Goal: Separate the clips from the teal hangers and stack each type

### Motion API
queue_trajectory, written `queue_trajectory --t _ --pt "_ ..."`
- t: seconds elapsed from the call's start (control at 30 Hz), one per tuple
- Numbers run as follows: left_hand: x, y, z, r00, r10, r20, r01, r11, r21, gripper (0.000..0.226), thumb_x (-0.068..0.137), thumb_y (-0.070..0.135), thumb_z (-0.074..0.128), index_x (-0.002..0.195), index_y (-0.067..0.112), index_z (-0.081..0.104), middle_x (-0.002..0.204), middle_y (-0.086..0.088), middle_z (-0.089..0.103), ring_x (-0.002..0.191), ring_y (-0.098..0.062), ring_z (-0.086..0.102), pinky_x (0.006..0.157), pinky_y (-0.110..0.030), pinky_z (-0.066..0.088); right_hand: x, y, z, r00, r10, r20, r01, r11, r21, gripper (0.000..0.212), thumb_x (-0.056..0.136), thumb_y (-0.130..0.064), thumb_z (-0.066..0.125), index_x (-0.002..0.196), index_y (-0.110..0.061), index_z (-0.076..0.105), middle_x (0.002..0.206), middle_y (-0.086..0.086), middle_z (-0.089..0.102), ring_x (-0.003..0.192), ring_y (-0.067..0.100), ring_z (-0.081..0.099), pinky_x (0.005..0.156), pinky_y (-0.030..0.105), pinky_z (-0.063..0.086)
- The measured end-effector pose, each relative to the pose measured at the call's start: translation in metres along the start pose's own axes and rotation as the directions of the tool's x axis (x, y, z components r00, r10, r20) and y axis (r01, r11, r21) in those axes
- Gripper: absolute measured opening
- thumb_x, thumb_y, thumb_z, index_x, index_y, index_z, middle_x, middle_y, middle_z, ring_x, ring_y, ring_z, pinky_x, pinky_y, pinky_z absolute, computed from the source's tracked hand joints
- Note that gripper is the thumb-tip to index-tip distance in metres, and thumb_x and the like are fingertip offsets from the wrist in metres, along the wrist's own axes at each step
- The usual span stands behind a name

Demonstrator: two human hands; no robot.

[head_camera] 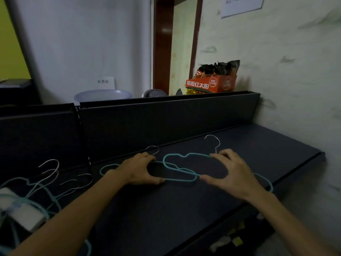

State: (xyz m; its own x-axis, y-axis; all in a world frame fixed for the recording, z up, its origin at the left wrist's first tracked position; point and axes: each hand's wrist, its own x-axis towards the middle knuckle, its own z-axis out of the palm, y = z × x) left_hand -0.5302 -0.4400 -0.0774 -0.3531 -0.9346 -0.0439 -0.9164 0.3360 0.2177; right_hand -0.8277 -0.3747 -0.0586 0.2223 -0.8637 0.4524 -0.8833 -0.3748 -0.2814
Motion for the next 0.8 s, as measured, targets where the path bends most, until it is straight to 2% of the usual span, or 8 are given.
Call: queue_trajectory --t 0.37,0.6,0.8 --pt "0.012 0.001 0.001 0.991 -0.105 0.081 0.108 0.994 -0.032 0.097 0.065 0.077 0.058 0.142 0.026 0.027 0.135 0.007 0.027 0.123 -0.012 0.032 0.096 -0.032 0.039 0.027 0.014 0.017 0.997 -0.032 0.064 0.03 0.999 0.036 0.096 0.059 -0.089 0.041 0.131 -0.026 0.05 0.108 -0.016 0.037 0.101 0.005 0.042 0.088 0.022 0.036" --pt "-0.008 -0.016 -0.01 0.993 -0.113 0.035 0.113 0.994 0.011 0.096 0.067 0.08 0.051 0.144 0.03 0.024 0.14 0.004 0.03 0.126 -0.016 0.034 0.101 -0.032 0.036 0.038 0.0 0.022 0.997 -0.031 0.078 0.032 0.999 -0.013 0.1 0.057 -0.093 0.035 0.133 -0.028 0.048 0.109 -0.016 0.035 0.102 0.006 0.041 0.089 0.023 0.036" --pt "-0.043 -0.055 -0.03 0.979 -0.201 -0.026 0.202 0.977 0.06 0.095 0.068 0.079 0.052 0.144 0.03 0.023 0.143 0.003 0.031 0.128 -0.019 0.034 0.102 -0.037 0.037 0.043 -0.044 0.04 0.99 -0.052 0.132 0.055 0.998 -0.024 0.094 0.061 -0.087 0.043 0.135 -0.029 0.046 0.107 -0.014 0.036 0.099 0.004 0.037 0.089 0.022 0.033"
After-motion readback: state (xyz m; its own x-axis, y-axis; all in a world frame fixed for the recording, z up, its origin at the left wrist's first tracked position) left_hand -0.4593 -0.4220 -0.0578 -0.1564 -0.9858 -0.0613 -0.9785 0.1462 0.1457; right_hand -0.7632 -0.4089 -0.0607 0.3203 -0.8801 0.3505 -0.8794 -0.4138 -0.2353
